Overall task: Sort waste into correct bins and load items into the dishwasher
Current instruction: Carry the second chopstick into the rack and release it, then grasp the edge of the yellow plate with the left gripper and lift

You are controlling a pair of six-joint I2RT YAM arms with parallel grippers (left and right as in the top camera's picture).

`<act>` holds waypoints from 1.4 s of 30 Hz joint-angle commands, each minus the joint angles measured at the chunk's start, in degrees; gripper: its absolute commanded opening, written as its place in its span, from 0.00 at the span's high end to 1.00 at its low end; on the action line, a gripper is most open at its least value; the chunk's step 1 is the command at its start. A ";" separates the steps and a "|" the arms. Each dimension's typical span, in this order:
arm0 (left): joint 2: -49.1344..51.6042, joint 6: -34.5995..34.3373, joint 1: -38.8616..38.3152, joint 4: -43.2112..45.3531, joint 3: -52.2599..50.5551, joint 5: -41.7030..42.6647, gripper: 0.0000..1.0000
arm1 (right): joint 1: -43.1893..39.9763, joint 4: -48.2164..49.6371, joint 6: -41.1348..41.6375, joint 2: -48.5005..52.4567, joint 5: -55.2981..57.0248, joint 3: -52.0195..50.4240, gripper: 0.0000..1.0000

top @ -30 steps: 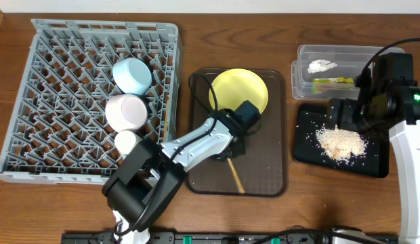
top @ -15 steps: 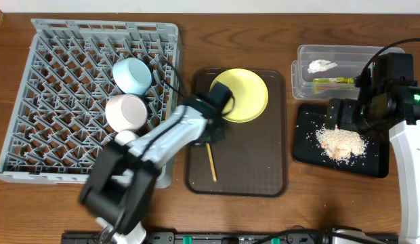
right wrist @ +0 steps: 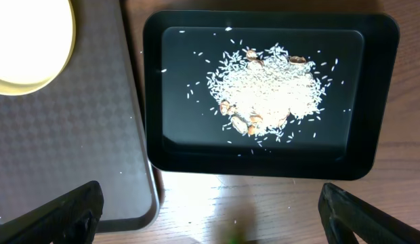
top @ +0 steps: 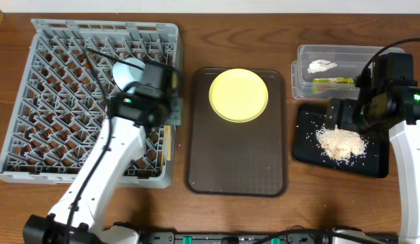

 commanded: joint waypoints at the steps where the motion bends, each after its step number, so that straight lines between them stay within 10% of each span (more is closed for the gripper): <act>1: 0.74 8.96 2.67 0.26 1.36 -0.68 0.92 | -0.02 -0.11 0.37 -0.07 0.11 0.74 0.01; 14: 7.41 9.84 4.31 5.11 1.01 -0.28 0.91 | -0.02 -0.24 0.37 -0.07 0.13 0.74 0.01; 21: 6.40 9.84 4.28 5.75 1.95 -0.22 0.50 | -0.02 -0.26 0.37 -0.07 0.13 0.74 0.01; 42: 9.94 7.65 -12.28 9.35 20.39 9.86 0.37 | -0.02 -0.76 0.39 -0.07 0.15 0.74 0.01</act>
